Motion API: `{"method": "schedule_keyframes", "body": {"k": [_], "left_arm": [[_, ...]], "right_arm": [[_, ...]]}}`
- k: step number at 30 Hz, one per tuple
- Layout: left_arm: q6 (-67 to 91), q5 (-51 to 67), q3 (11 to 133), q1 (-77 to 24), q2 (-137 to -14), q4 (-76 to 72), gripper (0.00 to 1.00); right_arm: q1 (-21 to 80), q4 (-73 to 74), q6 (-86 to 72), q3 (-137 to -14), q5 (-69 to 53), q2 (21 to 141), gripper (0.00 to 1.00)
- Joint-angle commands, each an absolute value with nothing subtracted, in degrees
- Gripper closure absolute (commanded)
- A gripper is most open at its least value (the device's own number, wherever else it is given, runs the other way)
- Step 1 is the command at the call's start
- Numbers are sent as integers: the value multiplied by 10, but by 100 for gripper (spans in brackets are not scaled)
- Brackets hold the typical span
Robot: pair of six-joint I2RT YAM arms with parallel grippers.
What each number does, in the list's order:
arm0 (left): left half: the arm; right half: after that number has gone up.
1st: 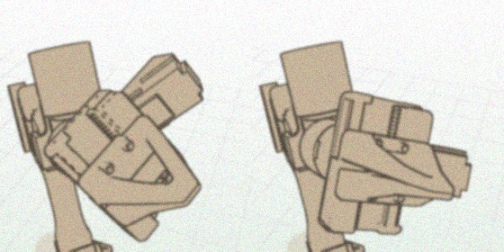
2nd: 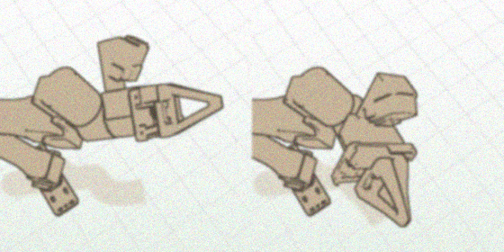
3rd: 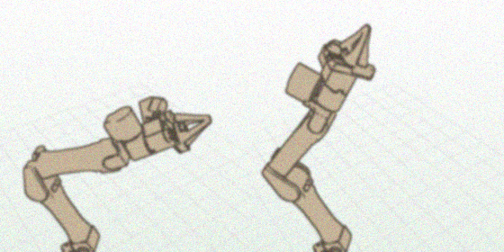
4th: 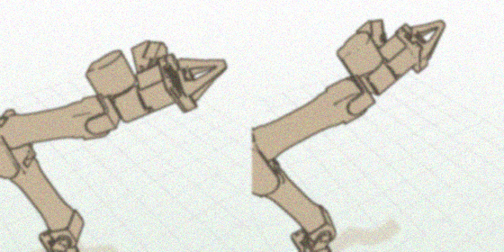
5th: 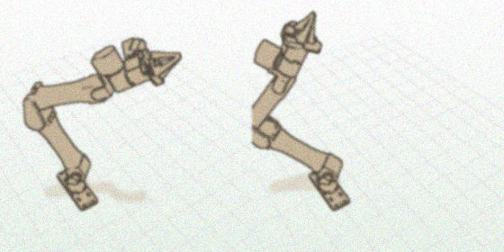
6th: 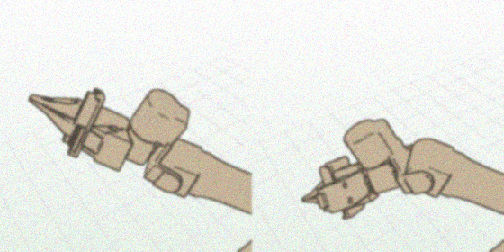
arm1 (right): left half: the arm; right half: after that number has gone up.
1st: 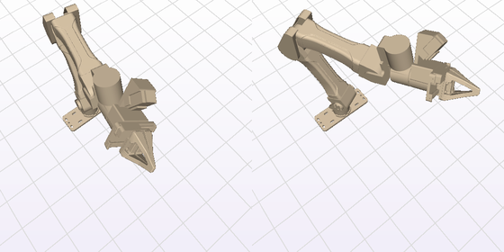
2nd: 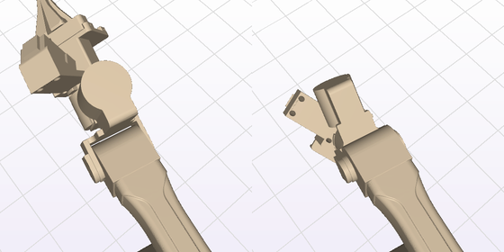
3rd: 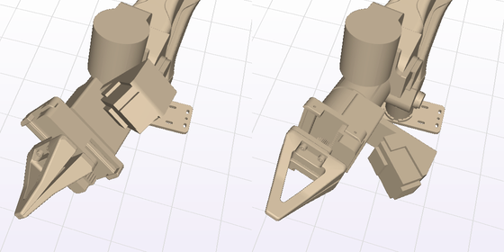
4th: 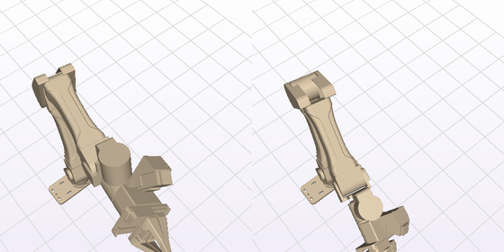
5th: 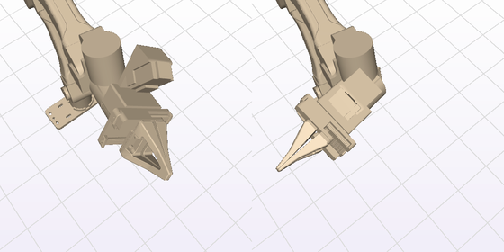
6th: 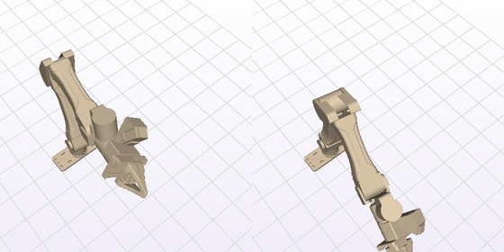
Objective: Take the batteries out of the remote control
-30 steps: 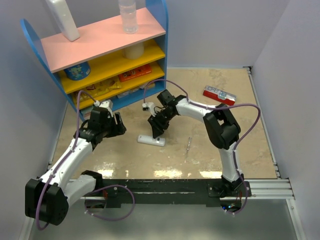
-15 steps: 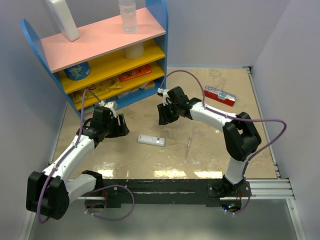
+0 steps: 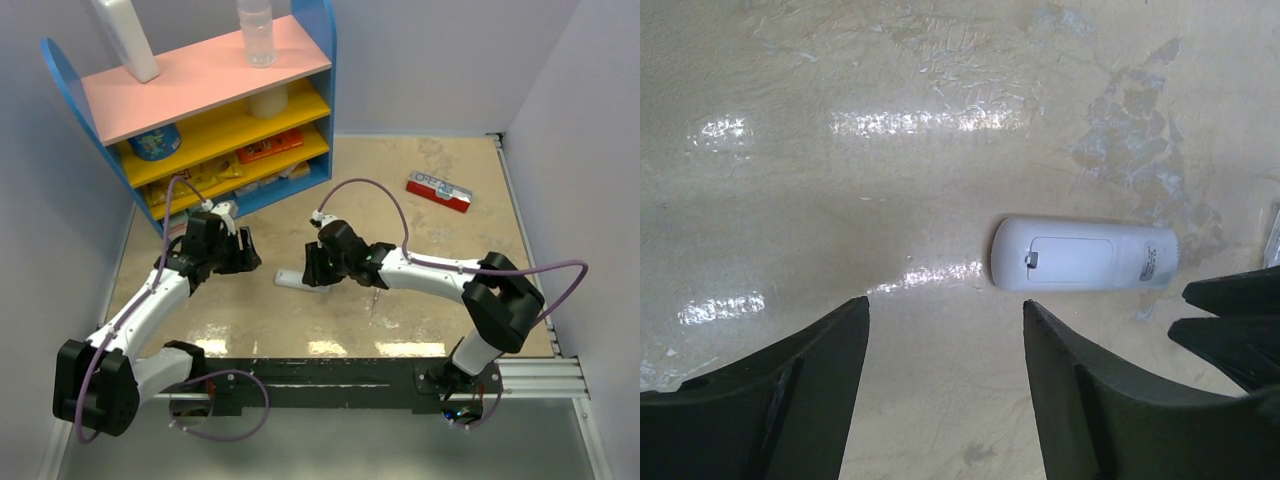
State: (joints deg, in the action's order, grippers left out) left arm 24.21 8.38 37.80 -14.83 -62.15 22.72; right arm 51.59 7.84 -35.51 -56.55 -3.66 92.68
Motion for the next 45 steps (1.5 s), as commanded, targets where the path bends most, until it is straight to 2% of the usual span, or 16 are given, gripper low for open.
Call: {"method": "schedule_keyframes", "body": {"k": [1,17,26,36,45], "left_arm": [[231,97,378,-152,-607,200,33],[241,73,378,-159,-612,207,34],[242,70,381,-159,-613,213,34],[244,62,381,-162,-611,214,34],[245,63,382,-163,-613,214,34]], "right_arm": [[515,26,-404,-538,23,909,62],[538,-30,-448,-483,39,912,63],[541,-26,-439,-495,108,949,62],[562,-35,-451,-492,91,904,63],[569,-40,-459,-503,108,965,62]]}}
